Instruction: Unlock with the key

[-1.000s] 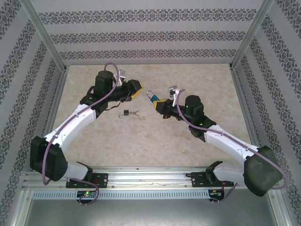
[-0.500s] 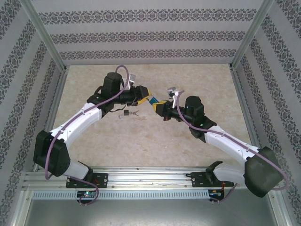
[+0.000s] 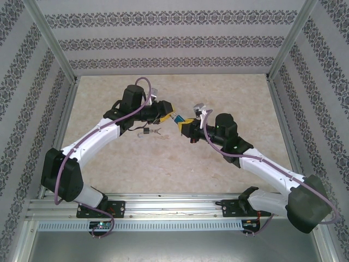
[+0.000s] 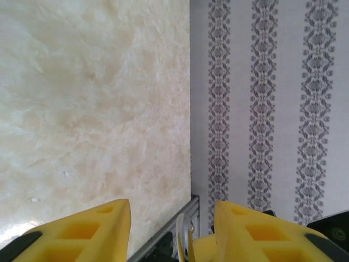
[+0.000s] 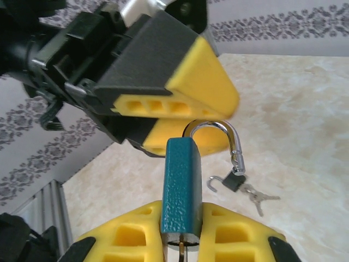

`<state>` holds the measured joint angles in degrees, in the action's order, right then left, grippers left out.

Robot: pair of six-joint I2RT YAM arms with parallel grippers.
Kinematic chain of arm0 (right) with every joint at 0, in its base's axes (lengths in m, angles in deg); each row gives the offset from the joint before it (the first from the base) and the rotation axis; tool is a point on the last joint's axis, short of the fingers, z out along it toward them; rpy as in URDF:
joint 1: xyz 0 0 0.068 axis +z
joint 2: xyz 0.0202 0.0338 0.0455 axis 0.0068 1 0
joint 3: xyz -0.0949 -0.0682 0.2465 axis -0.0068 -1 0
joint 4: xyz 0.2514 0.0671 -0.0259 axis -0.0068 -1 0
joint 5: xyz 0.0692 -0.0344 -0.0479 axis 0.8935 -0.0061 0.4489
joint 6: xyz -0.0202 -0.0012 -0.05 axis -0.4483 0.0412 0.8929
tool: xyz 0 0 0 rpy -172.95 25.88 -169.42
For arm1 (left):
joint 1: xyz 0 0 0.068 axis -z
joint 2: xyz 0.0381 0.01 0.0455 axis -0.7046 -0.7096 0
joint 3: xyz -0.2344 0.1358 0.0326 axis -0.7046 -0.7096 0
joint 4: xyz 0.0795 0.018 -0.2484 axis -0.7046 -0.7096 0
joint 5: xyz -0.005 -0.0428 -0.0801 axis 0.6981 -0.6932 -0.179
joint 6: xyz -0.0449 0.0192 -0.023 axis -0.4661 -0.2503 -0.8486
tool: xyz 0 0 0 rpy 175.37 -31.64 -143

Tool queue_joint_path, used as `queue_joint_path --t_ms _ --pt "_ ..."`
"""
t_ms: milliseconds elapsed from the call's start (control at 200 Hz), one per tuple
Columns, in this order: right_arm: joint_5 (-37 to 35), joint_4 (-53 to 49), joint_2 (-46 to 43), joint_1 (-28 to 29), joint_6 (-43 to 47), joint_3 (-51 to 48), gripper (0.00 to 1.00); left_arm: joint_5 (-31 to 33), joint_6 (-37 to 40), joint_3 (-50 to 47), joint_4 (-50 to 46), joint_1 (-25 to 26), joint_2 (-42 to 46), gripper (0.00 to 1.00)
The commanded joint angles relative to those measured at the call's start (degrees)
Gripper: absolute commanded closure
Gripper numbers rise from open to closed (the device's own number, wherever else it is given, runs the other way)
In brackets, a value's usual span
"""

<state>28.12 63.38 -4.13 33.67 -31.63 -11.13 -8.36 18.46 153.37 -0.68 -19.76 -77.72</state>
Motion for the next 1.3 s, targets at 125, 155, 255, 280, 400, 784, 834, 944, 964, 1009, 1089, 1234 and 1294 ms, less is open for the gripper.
queue_joint_path --t_ms 125,155,255,280,400,784,834,944,964,1009,1089,1234,1294 --pt "-8.9 1.9 3.24 1.12 1.47 -0.53 1.0 9.12 -4.81 -9.52 2.01 -5.62 9.84 0.54" --pt "-8.49 3.37 4.4 0.71 0.09 -0.95 1.0 9.23 -5.09 -10.48 2.37 -5.87 10.6 0.54" --pt "-8.62 6.4 8.85 0.58 -1.37 -1.43 1.0 9.8 -5.3 -12.6 2.69 -6.4 12.6 0.54" --pt "-9.1 6.91 9.95 0.78 -1.15 -1.43 1.0 9.85 -5.2 -12.97 2.76 -6.42 12.96 0.53" --pt "-13.13 9.19 15.41 0.82 -0.29 -1.42 1.0 9.63 -5.67 -14.93 4.07 -6.6 13.71 0.54" --pt "-25.59 11.97 31.37 4.37 -3.5 1.39 1.0 9.1 -7.0 -16.93 6.28 -6.92 14.35 0.53" --pt "-26.57 11.77 32.47 4.65 -3.69 1.66 1.0 9.21 -7.04 -17.18 6.26 -6.99 14.41 0.54" --pt "-26.73 11.86 33.78 5.09 -3.84 1.55 1.0 9.21 -7.27 -17.73 6.45 -7.19 14.66 0.54" --pt "-26.81 11.85 33.88 5.26 -3.82 1.41 1.0 9.23 -7.43 -17.92 6.58 -7.26 14.65 0.54" --pt "-27.14 11.65 33.97 5.21 -3.7 1.03 1.0 9.14 -7.65 -18.34 7.08 -7.28 14.76 0.54" --pt "-27.97 10.56 34.05 5.28 -3.47 0.43 1.0 9.14 -8.0 -18.87 7.69 -7.28 14.73 0.54" --pt "-28.47 9.91 35.05 5.45 -3.57 -0.12 1.0 9.2 -8.45 -19.26 8.54 -7.26 14.39 0.54" --pt "-28.87 8.94 35.71 5.65 -3.68 0.34 1.0 9.0 -8.7 -19.24 8.83 -7.24 14.18 0.54"
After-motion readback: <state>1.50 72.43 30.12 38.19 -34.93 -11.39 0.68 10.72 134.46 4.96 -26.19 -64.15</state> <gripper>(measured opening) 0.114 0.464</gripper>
